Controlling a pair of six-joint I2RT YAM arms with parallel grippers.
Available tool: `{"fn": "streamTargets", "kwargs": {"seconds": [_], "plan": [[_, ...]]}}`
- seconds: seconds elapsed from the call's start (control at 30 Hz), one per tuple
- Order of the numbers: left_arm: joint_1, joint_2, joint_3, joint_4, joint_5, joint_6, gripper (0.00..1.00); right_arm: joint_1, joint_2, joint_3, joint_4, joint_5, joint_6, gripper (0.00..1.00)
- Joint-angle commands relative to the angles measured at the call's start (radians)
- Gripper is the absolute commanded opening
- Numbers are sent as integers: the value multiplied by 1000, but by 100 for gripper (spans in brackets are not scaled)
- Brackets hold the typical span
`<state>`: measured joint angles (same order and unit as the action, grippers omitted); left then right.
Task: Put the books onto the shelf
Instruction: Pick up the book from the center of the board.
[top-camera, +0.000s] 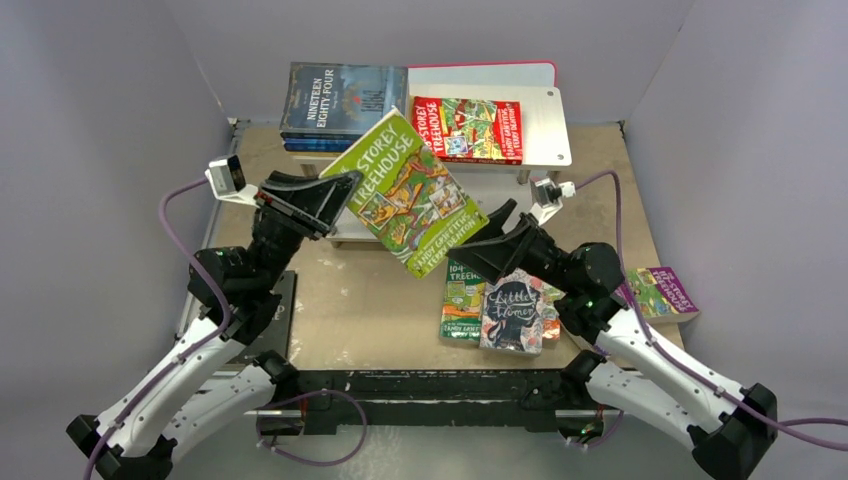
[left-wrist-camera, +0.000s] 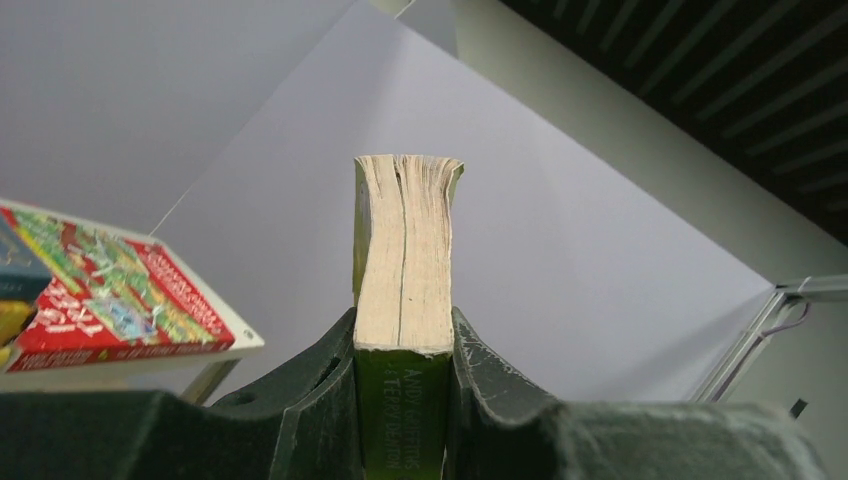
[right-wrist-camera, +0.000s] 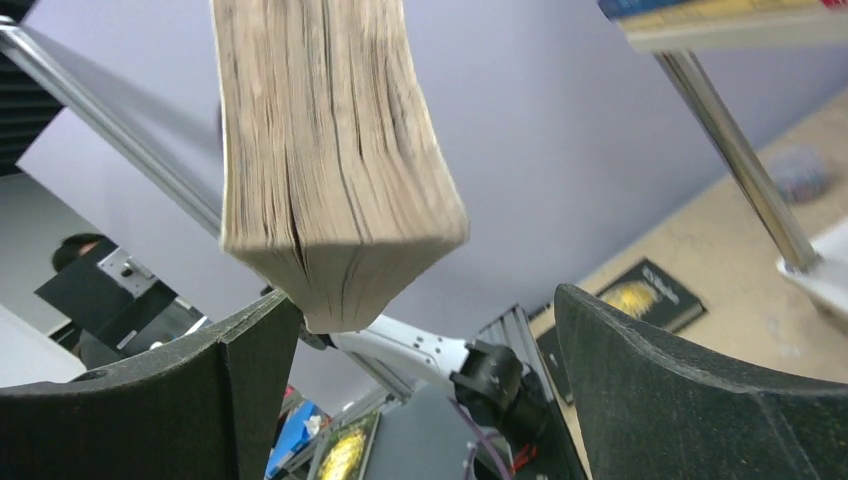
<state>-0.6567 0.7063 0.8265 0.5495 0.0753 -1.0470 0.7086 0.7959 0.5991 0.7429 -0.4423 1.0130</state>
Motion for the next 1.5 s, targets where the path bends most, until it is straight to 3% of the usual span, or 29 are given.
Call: {"fn": "streamTargets", "kwargs": {"seconds": [0.0, 0.23, 0.4, 0.7, 1.0, 1.23, 1.3, 1.47], "plan": [[-2, 44, 92, 262, -118, -57, 0, 2, 27, 102, 136, -54, -4, 96], [-3, 121, 146, 263, -295, -72, 0, 3, 46, 181, 131, -55, 0, 95], [-2, 175, 165, 326, -303, -110, 0, 3, 79, 223, 62, 33, 40, 93], [-3, 186, 150, 377, -336, -126, 0, 3, 178, 415, -139, 25, 62, 93], [-3, 200, 91, 481, -386, -150, 0, 2, 242, 462, -149, 106, 152, 80], [-3, 209, 100, 501, -388, -140, 0, 3, 284, 515, -196, 113, 160, 81], [-3, 214, 97, 503, -387, -149, 0, 3, 293, 516, -179, 90, 184, 76], [-2, 213, 79, 525, -397, -145, 0, 3, 309, 539, -172, 80, 203, 49]]}}
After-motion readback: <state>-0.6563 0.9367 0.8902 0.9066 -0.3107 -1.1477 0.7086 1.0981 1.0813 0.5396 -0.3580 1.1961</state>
